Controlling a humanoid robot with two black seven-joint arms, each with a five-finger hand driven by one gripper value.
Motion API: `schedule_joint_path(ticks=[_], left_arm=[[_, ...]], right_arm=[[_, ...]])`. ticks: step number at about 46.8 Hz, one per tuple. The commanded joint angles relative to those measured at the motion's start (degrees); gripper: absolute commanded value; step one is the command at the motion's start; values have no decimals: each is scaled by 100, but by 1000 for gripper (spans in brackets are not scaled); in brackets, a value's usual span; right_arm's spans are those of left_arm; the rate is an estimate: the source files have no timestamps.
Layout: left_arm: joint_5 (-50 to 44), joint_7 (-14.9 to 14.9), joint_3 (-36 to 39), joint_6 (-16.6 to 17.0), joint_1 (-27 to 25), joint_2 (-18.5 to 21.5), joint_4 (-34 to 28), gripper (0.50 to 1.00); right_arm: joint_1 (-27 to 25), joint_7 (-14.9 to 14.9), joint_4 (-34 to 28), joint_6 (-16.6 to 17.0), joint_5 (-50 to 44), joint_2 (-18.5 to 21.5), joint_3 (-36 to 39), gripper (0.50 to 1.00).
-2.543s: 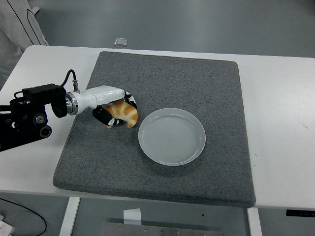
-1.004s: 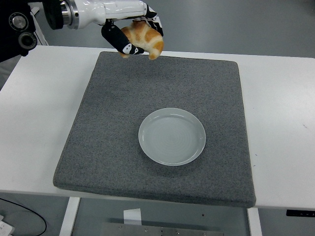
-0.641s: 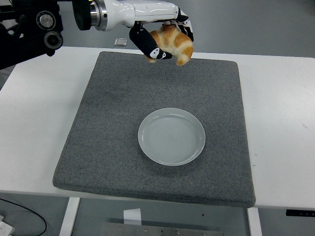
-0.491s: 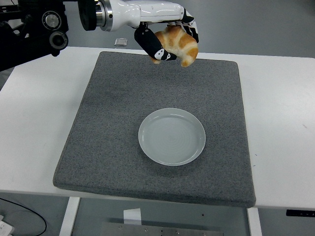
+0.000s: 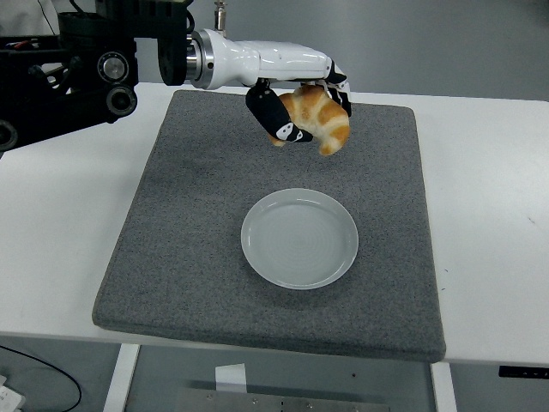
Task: Place the bread on the plate
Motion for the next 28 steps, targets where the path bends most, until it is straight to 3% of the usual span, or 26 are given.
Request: schedule_joint_path(ticks=[1, 28], left_arm=[[22, -13, 35, 2, 98, -27, -10, 500], [505, -5, 281, 116, 933, -563, 78, 500]], right_arm=[[0, 0, 0, 0, 4, 0, 0, 932], [0, 0, 0, 0, 4, 0, 0, 932]])
